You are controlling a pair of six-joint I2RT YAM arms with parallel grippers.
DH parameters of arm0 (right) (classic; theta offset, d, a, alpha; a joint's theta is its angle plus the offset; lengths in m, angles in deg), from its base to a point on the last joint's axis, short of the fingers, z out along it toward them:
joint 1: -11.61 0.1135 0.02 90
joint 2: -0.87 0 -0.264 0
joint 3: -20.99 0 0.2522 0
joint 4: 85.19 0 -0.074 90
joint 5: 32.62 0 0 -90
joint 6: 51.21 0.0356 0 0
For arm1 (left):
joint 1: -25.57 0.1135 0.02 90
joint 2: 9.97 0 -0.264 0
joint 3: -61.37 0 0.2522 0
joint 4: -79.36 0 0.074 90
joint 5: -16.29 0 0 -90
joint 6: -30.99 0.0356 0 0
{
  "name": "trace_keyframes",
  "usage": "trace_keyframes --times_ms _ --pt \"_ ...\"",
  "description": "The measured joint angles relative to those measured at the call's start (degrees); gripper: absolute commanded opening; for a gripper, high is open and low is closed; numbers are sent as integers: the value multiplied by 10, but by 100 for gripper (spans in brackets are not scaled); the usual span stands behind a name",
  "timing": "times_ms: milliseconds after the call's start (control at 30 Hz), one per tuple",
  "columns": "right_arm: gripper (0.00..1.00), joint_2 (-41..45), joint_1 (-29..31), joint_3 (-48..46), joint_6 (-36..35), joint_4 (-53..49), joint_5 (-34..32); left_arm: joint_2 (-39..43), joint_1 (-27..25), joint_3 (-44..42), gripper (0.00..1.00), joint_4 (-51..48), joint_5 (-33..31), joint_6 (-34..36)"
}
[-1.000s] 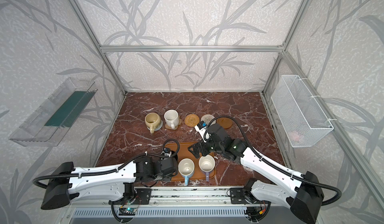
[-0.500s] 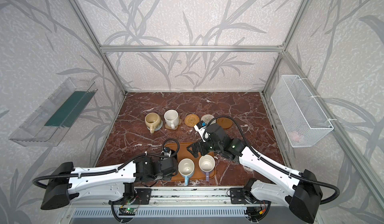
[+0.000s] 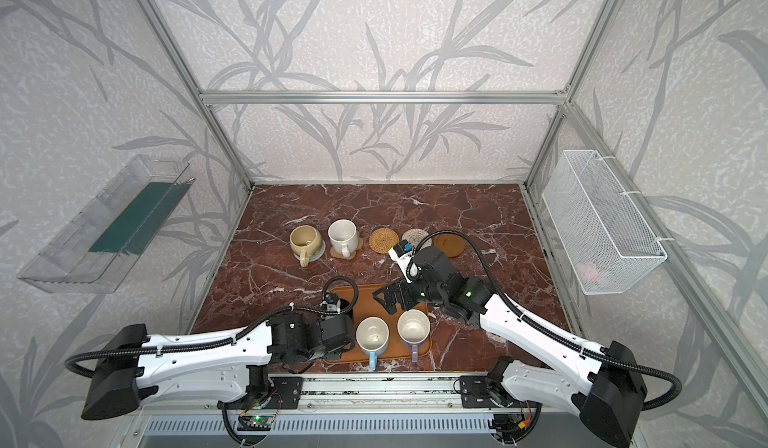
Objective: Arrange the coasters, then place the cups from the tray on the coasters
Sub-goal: 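Lift the black mug with left gripper toward the round rattan coaster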
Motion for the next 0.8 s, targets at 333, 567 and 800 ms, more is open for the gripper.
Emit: trace_keyframes --times_ms 333,567,800 --pt "99 8 0 0 0 0 -4 0 0 5 0 -19 -19 6" --pt "99 11 1 0 2 1 -4 8 7 35 0 -57 -26 21" --pt "99 19 3 -8 7 5 -4 11 29 86 0 -77 -30 45"
